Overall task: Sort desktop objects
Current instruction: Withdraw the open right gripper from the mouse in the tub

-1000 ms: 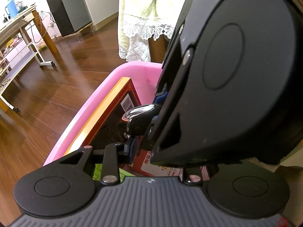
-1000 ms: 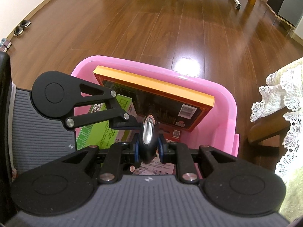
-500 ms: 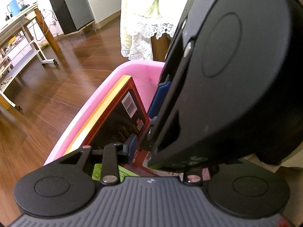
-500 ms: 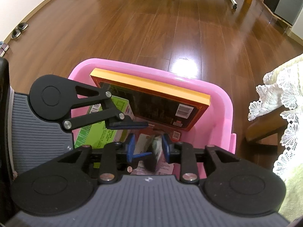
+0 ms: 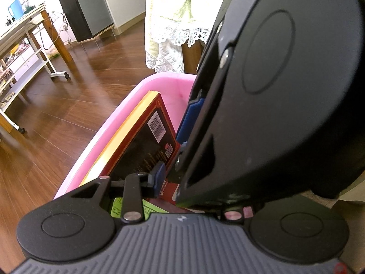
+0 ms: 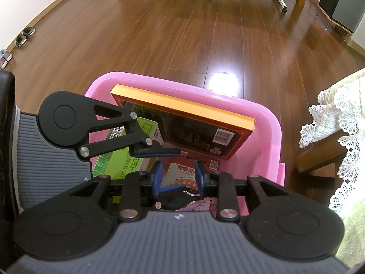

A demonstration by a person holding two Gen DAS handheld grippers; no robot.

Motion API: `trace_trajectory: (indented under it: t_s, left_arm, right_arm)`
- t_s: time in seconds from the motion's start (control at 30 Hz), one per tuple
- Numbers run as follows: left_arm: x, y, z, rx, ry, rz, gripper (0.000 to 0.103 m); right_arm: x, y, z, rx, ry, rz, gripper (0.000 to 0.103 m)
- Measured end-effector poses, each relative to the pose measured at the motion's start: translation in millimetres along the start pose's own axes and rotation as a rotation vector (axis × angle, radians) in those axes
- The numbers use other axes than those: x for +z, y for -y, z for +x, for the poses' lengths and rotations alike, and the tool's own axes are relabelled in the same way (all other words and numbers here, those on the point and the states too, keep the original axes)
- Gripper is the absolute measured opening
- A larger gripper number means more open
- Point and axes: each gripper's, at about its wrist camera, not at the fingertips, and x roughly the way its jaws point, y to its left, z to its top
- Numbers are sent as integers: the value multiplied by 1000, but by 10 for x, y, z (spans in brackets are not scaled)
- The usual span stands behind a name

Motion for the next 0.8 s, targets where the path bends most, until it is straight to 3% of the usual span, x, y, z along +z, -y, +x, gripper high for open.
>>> trace_trajectory:
  t_s: [0.8]
  left_arm:
    - [-65,147,-132,5,-1,12,38]
  right_arm:
    - [2,-23,-36,-2,6,-7,27]
